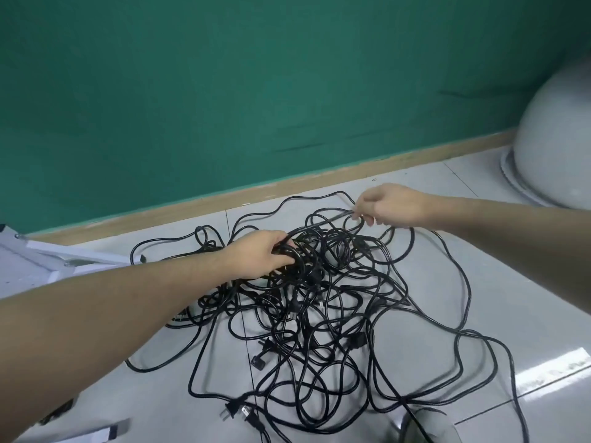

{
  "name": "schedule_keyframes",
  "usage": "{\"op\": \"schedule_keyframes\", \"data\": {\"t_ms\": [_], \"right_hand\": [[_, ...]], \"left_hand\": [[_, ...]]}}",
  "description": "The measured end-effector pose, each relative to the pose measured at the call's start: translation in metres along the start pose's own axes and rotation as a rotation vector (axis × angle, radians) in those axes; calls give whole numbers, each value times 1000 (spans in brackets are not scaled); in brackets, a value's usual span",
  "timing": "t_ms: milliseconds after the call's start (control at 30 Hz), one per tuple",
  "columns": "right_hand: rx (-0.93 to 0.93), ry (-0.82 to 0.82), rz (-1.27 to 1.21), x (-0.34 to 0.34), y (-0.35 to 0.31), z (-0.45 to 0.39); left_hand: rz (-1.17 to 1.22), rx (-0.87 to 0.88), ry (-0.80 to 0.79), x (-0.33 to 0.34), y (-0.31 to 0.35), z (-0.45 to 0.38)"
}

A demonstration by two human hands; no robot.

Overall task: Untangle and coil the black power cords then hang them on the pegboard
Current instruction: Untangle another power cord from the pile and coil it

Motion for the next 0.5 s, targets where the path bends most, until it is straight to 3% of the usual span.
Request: {"op": "schedule_keyframes", "data": {"t_ms": [100, 167, 367, 500], "right_hand": [[-85, -144, 357, 14, -25, 2], [-183, -207, 426, 36, -50, 1], [14, -209, -70, 73, -68, -4], [11, -166, -166, 82, -64, -5]], "left_hand": [[-84, 13, 51, -4, 10, 1], [-87, 27, 97, -6, 20, 2], [-63, 101, 248, -12, 36, 14], [-81, 123, 291, -15, 33, 22]]}}
Point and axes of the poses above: each hand's wrist, its own z-axis away from the middle knuckle, its own x-axis out of the palm, y = z × x, the point moved 7 cm from there along -z, towards the middle knuckle, and after that the axes turned 8 degrees about -x, right-handed, at the moved point
